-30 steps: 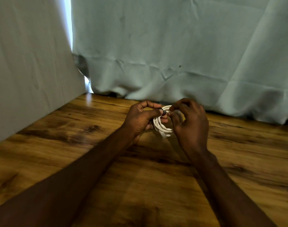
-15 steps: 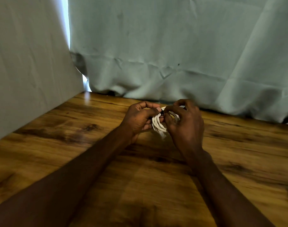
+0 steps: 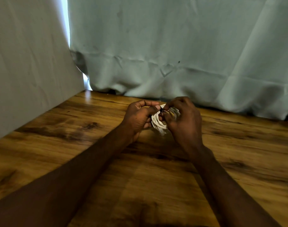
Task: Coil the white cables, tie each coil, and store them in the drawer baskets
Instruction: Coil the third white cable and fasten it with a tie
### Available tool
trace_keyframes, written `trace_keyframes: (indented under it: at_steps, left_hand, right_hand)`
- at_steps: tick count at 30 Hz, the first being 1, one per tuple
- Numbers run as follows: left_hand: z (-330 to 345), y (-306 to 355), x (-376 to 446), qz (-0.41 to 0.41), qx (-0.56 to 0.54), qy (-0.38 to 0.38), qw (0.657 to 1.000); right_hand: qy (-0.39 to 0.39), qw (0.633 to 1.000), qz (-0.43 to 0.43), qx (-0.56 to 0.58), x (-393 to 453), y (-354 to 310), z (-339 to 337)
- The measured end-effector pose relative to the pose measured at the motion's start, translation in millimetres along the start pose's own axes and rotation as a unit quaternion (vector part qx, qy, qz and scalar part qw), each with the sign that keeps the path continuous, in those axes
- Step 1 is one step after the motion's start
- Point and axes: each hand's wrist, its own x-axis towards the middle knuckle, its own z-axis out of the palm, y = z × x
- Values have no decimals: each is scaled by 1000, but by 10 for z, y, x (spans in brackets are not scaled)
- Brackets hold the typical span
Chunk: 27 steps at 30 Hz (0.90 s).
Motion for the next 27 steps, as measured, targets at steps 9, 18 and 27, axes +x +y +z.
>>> trace_keyframes:
  at_steps: [9, 18, 27]
  left_hand:
    - [9, -21, 10, -12, 0, -9, 1000]
    - [-18, -44, 47, 3, 8, -27, 1000]
    - [-55, -17, 47, 10, 0, -65, 998]
  right_hand:
    - [7, 996, 2, -83, -56, -46, -6]
    - [-18, 999, 6, -50, 16, -4, -9]
    - [20, 996, 59, 71, 25, -6, -22]
